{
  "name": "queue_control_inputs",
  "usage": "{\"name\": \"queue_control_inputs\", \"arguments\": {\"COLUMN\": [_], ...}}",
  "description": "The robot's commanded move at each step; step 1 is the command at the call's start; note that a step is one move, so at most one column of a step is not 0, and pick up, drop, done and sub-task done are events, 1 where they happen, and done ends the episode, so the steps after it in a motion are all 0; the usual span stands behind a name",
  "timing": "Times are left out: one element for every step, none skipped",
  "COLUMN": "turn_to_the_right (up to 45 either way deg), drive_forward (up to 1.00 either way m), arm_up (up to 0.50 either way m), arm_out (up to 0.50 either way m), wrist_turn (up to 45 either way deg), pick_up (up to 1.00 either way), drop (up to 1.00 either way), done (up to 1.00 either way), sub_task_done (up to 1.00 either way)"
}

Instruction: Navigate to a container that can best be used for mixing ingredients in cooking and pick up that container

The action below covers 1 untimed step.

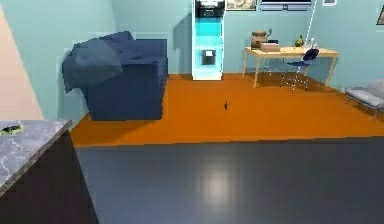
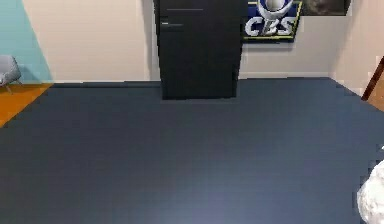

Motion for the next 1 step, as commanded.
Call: {"name": "queue_control_inputs", "arguments": {"turn_to_the_right": [0.0], "drive_forward": [0.45], "arm_up": [0.0], "arm_out": [0.0], "wrist_turn": [0.0], "pick_up": [0.0], "drop": [0.0], "done": [0.0], "sub_task_done": [0.0]}}
